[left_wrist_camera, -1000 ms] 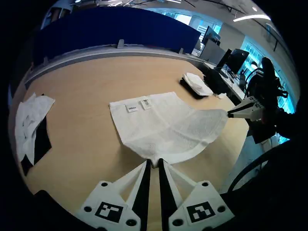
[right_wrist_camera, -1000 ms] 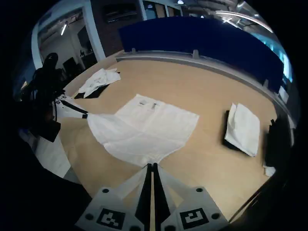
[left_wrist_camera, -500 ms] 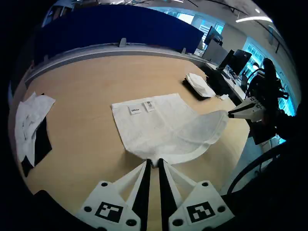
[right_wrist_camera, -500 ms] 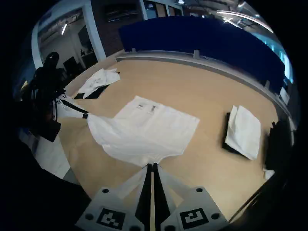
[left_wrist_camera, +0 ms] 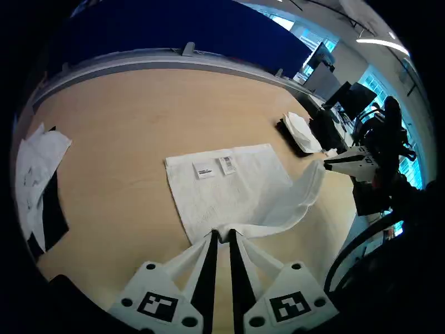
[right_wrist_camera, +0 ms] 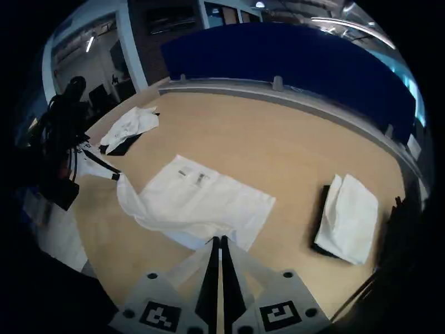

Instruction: Fold towel

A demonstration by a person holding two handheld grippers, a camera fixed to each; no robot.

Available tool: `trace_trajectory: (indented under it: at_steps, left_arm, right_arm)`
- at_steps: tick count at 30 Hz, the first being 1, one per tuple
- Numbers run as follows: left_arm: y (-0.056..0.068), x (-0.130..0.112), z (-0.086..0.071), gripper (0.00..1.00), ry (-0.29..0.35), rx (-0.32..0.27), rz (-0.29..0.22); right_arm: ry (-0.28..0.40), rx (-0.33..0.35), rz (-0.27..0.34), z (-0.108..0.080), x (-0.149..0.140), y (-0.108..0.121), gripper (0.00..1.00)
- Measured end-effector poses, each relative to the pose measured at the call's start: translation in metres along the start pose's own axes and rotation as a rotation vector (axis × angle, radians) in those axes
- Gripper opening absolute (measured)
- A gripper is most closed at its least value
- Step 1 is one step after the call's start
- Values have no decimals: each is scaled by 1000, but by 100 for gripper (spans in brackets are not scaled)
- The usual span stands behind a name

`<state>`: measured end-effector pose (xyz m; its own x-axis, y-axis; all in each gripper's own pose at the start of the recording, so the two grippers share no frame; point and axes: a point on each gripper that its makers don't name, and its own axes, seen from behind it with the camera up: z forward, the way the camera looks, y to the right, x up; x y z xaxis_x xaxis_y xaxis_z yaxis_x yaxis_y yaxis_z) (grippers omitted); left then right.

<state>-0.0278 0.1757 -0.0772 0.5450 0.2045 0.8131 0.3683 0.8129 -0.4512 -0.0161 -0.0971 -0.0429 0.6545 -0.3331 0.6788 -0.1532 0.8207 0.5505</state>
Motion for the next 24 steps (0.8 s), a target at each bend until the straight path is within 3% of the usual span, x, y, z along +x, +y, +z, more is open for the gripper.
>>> trace_trajectory:
  at_steps: [12, 18, 24]
  left_arm:
    - [-31, 46, 31, 15, -4, 10, 15]
    - [-46, 51, 56, 15, -26, 17, -9]
    - [-51, 46, 65, 15, -33, 15, 4]
  right_arm:
    - [-32, -31, 55, 32, 7, 38, 2]
    - [-55, -42, 98, 52, 1, 47, 2]
    - [-59, -50, 105, 59, 1, 48, 2]
